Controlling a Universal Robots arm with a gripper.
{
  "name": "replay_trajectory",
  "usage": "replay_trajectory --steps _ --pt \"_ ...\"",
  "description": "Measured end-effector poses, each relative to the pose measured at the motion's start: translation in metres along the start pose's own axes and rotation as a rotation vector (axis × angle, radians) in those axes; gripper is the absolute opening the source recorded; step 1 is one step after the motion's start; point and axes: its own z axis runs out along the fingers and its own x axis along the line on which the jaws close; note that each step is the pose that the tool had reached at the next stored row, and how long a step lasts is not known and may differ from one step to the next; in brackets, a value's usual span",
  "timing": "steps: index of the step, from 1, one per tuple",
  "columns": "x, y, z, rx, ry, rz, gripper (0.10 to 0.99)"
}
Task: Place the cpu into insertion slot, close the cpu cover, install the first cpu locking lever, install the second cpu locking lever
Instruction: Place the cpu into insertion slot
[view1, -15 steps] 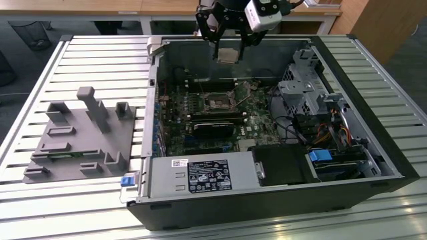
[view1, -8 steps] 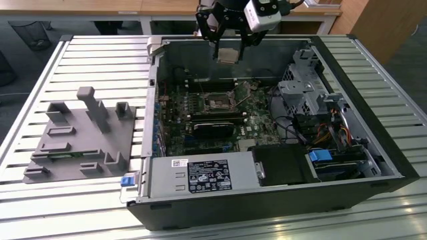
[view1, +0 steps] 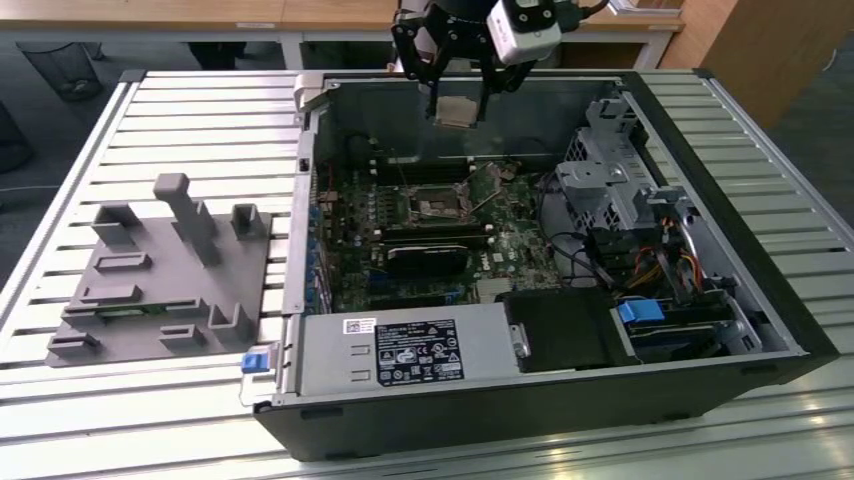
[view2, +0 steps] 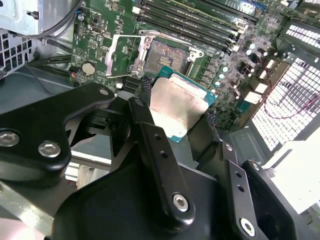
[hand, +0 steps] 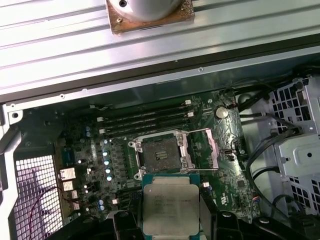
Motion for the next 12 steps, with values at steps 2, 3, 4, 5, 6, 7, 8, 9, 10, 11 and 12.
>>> replay_trajectory --steps 2,3,4,5,6,7,8,9,10,11,12 --pt "0.0000 0.0000 0.0000 0.000 -0.0003 0.004 0.541" --pt "0.0000 0.0000 0.0000 0.000 -0.0005 0.006 0.541" --pt "0.0000 0.0000 0.0000 0.000 -0.0007 0.008 0.541" --pt "0.0000 0.0000 0.0000 0.000 -0.0009 0.010 0.541" --pt "0.0000 0.0000 0.0000 0.000 -0.0011 0.012 0.541" --pt "0.0000 0.0000 0.0000 0.000 -0.0013 0.014 0.541" --pt "0.0000 0.0000 0.0000 0.000 -0.0014 0.016 0.541" --pt "0.0000 0.0000 0.0000 0.000 -0.0017 0.019 0.541" --pt "0.0000 0.0000 0.0000 0.000 -0.0018 0.021 0.541" --pt "0.0000 0.0000 0.0000 0.000 -0.0020 0.023 0.541" --pt "0.0000 0.0000 0.0000 0.000 -0.0022 0.025 0.541"
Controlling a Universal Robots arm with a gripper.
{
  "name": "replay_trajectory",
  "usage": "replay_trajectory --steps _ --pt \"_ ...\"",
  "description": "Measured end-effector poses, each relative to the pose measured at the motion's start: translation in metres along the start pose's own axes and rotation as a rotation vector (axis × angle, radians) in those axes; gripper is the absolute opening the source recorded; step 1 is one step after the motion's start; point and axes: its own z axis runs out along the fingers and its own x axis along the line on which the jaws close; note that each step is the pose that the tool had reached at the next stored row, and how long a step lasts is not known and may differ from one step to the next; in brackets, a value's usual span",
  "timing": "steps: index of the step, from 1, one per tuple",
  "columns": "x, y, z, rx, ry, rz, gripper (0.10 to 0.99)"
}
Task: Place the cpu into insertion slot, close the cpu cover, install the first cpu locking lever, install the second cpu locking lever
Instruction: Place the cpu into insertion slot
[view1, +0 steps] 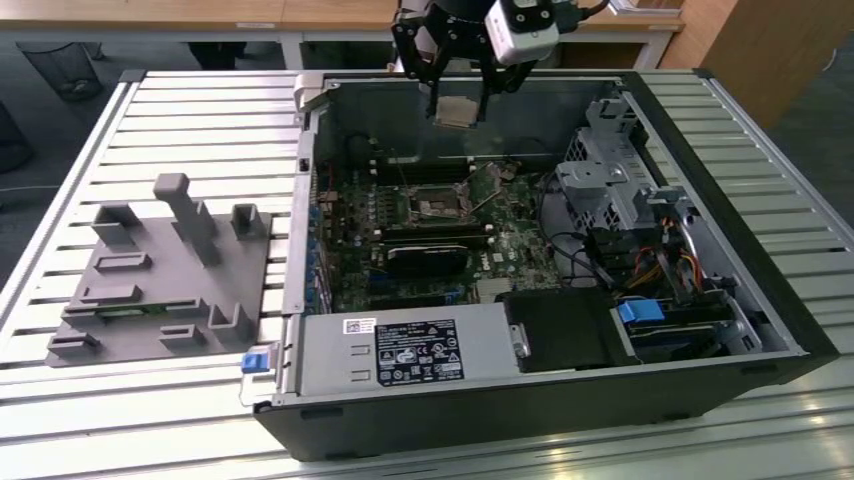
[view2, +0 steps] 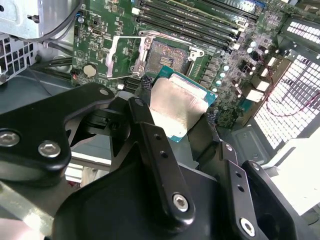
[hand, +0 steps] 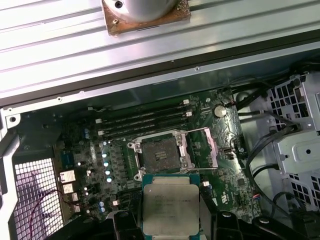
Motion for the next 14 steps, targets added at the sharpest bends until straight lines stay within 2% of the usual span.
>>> replay_trajectory --steps 14 --pt "0.0000 0.0000 0.0000 -0.001 -0.0033 0.038 0.541"
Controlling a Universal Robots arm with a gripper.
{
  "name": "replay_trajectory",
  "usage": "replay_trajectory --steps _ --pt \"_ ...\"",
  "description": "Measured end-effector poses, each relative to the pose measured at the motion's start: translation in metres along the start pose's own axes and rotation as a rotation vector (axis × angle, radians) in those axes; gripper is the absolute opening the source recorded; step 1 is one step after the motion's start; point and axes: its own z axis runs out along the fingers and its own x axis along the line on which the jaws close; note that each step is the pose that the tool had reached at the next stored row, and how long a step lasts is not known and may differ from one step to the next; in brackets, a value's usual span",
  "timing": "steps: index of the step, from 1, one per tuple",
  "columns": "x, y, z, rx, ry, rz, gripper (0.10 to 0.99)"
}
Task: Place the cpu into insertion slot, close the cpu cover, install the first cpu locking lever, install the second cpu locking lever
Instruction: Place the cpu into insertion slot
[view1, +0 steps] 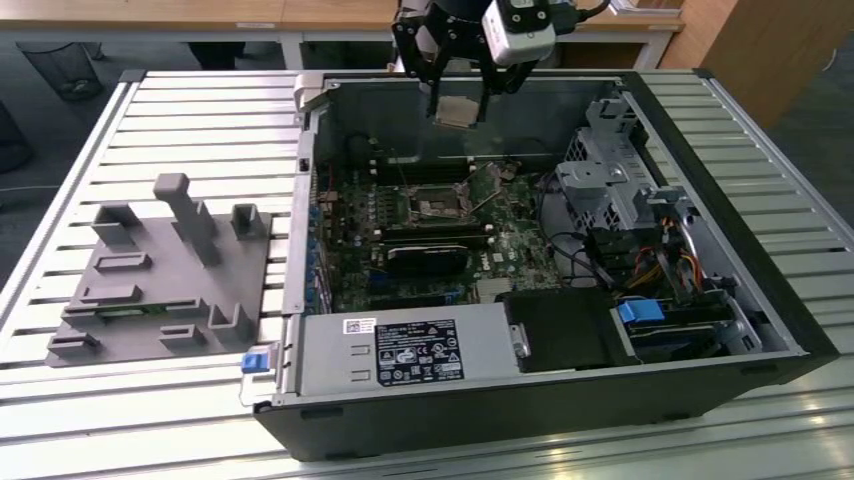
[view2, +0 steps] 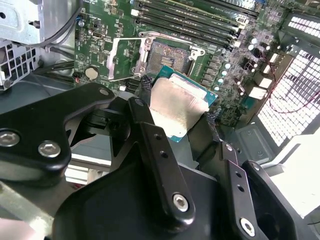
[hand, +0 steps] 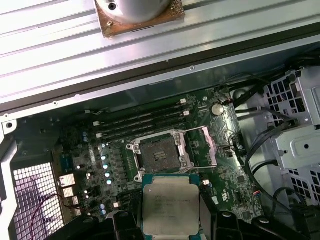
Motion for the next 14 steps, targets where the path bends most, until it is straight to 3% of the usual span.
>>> replay_trajectory --steps 14 --pt "0.0000 0.0000 0.0000 -0.001 -0.0036 0.040 0.541"
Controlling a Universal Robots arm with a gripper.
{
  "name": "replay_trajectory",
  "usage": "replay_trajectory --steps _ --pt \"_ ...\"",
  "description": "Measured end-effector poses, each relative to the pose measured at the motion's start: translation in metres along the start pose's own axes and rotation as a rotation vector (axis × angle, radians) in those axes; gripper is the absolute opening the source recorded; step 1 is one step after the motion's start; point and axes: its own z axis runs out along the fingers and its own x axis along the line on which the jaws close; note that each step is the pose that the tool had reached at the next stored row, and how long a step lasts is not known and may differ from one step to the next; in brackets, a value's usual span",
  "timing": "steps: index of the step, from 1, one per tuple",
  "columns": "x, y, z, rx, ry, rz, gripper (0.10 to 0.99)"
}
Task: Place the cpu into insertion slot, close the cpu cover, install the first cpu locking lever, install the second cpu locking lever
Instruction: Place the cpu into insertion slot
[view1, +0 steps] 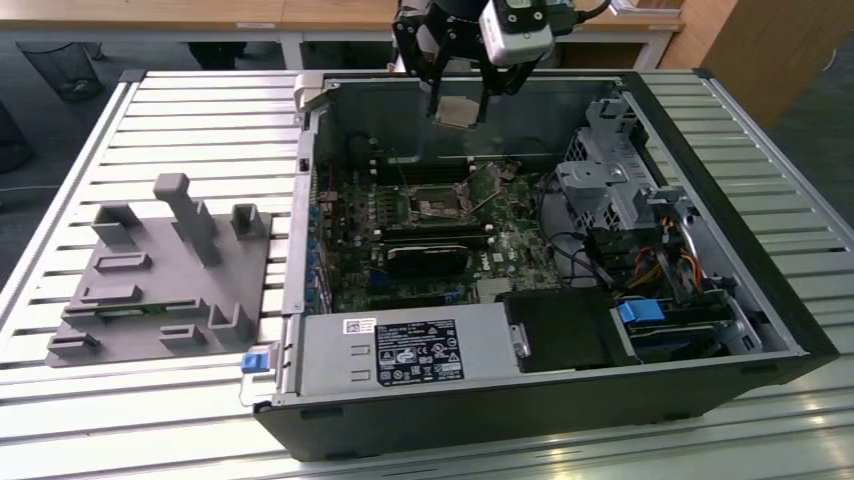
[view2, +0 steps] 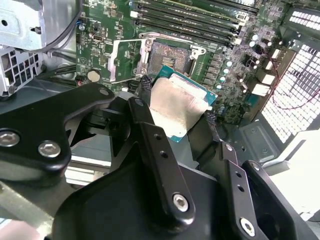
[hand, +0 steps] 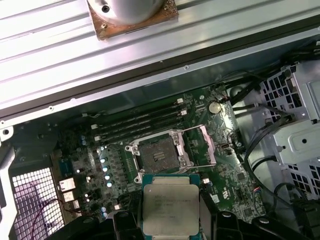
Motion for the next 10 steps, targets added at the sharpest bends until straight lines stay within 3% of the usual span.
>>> replay_trajectory --steps 10 --pt "0.0000 0.0000 0.0000 0.000 -0.0024 0.028 0.541"
